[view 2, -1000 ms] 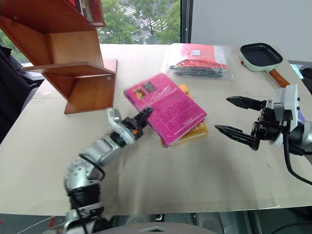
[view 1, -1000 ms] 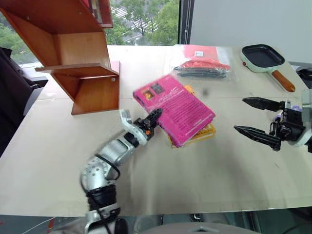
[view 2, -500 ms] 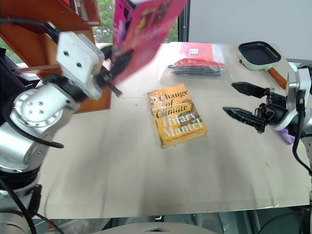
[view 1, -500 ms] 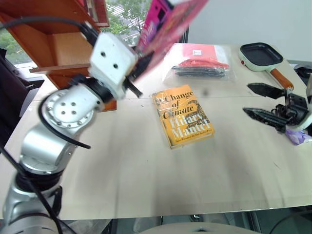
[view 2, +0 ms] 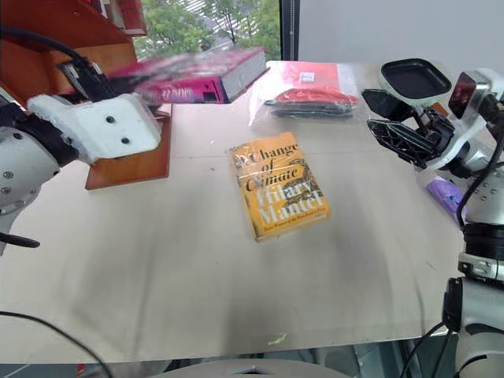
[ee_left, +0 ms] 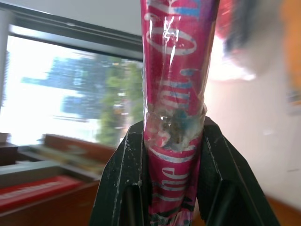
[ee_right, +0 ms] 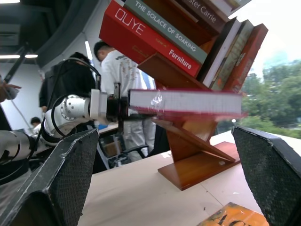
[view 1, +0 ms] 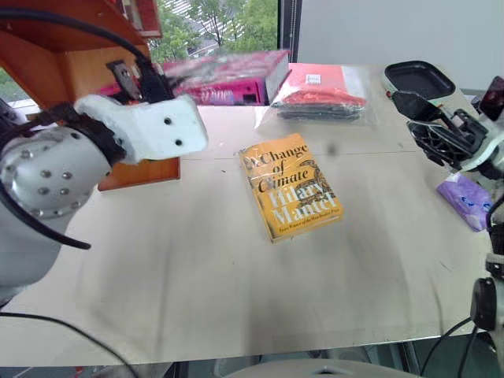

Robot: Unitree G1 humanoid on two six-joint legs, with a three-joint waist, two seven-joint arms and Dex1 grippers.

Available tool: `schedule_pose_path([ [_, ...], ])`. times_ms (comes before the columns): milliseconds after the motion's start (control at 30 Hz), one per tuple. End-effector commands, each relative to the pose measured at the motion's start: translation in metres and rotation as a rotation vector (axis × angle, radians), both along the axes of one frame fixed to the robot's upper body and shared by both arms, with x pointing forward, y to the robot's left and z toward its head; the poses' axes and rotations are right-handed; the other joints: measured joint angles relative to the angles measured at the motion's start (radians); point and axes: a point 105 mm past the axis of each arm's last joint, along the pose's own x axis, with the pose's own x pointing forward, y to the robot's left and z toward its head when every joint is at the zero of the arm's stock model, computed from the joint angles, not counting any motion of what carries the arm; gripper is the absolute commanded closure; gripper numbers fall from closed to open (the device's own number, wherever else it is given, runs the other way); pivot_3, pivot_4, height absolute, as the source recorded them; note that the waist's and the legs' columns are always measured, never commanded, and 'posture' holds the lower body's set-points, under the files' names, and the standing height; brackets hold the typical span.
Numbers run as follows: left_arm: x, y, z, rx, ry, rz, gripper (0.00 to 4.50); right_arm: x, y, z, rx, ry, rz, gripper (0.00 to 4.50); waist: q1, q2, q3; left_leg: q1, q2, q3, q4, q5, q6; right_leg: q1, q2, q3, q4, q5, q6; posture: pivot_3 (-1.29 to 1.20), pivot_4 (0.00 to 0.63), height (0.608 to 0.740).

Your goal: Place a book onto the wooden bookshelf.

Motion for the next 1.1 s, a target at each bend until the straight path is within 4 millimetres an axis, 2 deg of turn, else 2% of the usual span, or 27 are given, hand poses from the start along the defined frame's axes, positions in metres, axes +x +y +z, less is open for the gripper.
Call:
schedule_pose_path([
  [33, -0.008, 0.015, 0.016, 0.044, -0.075, 0.102, 3.84, 0.000, -0.004, 0.006, 0.008, -0.057, 0.007, 0.00, 0.000, 0.000, 0.000, 0.000, 0.000, 0.000, 0.000, 0.000, 0.000, 0.000, 0.000, 0.000, 0.000, 0.000, 0.000, 0.00, 0.150, 0.735],
  [367, 0.002, 0.069, -0.010, 0.060, 0.122, 0.348, 3.84, 0.002, -0.001, 0.005, 0.023, -0.093, 0.001, 0.00, -0.011, 0.001, 0.001, -0.002, 0.000, 0.001, 0.000, 0.000, 0.000, -0.003, 0.000, 0.001, 0.003, 0.000, 0.000, 0.00, 0.150, 0.735],
  [500, 0.010, 0.079, -0.010, 0.077, 0.145, 0.368, 3.84, 0.009, 0.002, 0.003, 0.003, -0.113, -0.075, 0.00, -0.011, 0.001, 0.001, -0.001, 0.000, 0.001, 0.001, 0.000, 0.000, -0.004, 0.000, 0.001, 0.006, 0.000, 0.000, 0.00, 0.150, 0.735],
  [633, 0.021, 0.090, -0.026, 0.092, 0.240, 0.370, 3.84, 0.019, 0.002, -0.003, -0.039, -0.115, -0.169, 0.00, -0.011, 0.001, 0.000, -0.001, 0.000, 0.002, 0.001, 0.000, 0.000, -0.005, -0.001, 0.002, 0.008, 0.000, 0.000, 0.00, 0.150, 0.735],
  [1000, 0.028, 0.127, -0.019, 0.094, 0.277, 0.478, 3.84, 0.017, 0.009, 0.010, -0.020, -0.094, -0.156, 0.00, -0.016, 0.001, 0.000, -0.002, 0.000, 0.007, 0.001, 0.000, 0.000, -0.009, -0.001, 0.006, 0.010, 0.000, 0.000, 0.00, 0.150, 0.735],
  [1100, 0.029, 0.135, -0.023, 0.082, 0.304, 0.500, 3.84, 0.017, 0.011, 0.015, -0.007, -0.096, -0.149, 0.00, -0.019, 0.001, 0.000, -0.001, 0.000, 0.009, 0.001, 0.000, 0.000, -0.010, -0.001, 0.008, 0.010, 0.000, 0.000, 0.00, 0.150, 0.735],
])
